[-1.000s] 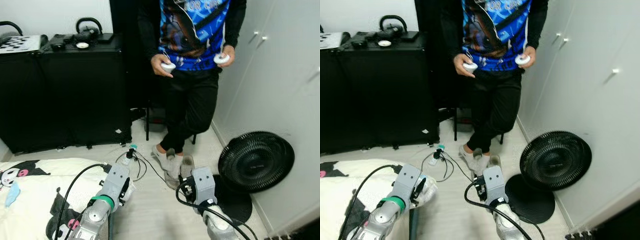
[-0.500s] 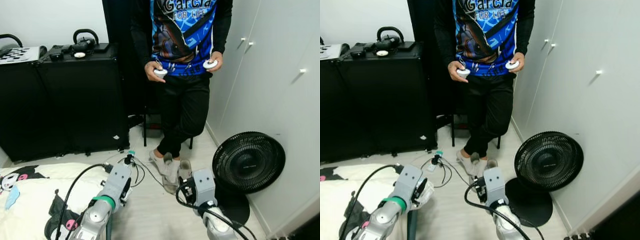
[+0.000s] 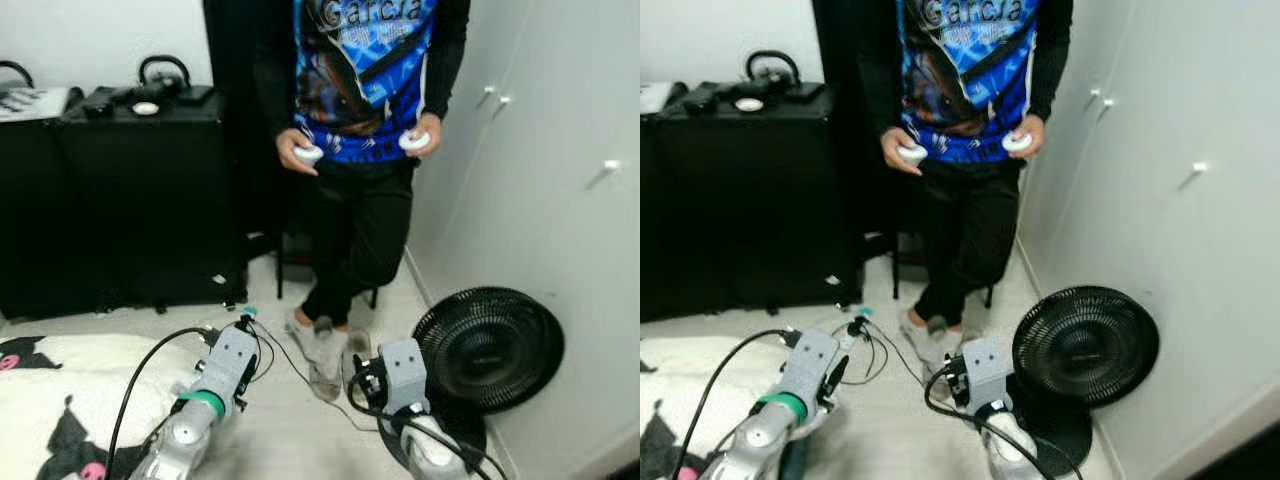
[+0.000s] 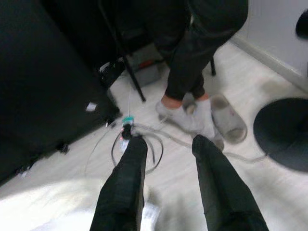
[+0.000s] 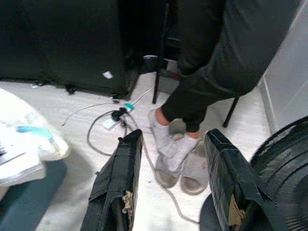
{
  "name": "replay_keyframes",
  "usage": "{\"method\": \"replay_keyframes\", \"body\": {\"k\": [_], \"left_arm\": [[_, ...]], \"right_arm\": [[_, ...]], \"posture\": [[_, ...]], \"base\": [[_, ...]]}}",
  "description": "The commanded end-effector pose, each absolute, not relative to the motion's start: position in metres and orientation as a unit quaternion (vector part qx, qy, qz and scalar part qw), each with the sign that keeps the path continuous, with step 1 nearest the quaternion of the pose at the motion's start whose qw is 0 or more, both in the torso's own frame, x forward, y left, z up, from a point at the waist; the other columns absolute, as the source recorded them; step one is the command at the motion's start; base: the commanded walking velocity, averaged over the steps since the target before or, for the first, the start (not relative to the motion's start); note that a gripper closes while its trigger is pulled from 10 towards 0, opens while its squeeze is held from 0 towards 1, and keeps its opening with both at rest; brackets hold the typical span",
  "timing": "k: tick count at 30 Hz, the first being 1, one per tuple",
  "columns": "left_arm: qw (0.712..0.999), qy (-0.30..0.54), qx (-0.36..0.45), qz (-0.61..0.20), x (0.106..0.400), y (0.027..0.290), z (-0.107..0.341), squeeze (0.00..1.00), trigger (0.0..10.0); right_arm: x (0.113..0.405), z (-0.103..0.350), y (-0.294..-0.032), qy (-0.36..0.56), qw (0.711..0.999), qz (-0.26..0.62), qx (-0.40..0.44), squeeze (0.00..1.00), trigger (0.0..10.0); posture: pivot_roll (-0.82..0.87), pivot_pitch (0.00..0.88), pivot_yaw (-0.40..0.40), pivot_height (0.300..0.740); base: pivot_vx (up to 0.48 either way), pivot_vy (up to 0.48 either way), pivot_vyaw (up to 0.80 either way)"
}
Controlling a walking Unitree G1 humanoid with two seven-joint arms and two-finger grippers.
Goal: Clean up the room
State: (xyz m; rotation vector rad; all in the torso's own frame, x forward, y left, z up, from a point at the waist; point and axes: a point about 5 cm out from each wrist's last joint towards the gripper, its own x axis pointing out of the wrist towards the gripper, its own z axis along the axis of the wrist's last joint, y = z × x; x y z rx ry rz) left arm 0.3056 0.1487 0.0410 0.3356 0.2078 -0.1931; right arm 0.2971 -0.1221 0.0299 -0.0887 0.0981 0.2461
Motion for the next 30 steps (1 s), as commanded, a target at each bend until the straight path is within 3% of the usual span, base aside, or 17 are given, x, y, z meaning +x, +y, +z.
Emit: {"method": "replay_keyframes", "body": {"k": [1,21,30], "left_arm": [[0.974,0.114,0.169,-0.099,0.3025,0.1496,0.0363,0.00,10.0],[0.975,0.114,0.159,-0.102,0.3024,0.1480,0.0370,0.00,10.0],[0.974,0.117,0.162,-0.107,0.3019,0.1472,0.0358,0.00,10.0]], "right_arm": [[0.2957,0.0276,-0.1233,0.055,0.990,0.120,-0.043,0.00,10.0],[0.2966,0.0283,-0.1233,0.055,0.989,0.123,-0.056,0.00,10.0],[0.2949,0.0254,-0.1216,0.064,0.986,0.138,-0.062,0.00,10.0]], "posture": [[-0.09,0.000,0.073,0.740],[-0.09,0.000,0.072,0.740],[-0.09,0.000,0.074,0.740]], "base": [[0.274,-0.285,0.00],[0.014,-0.014,0.00],[0.000,0.000,0.78]]}}
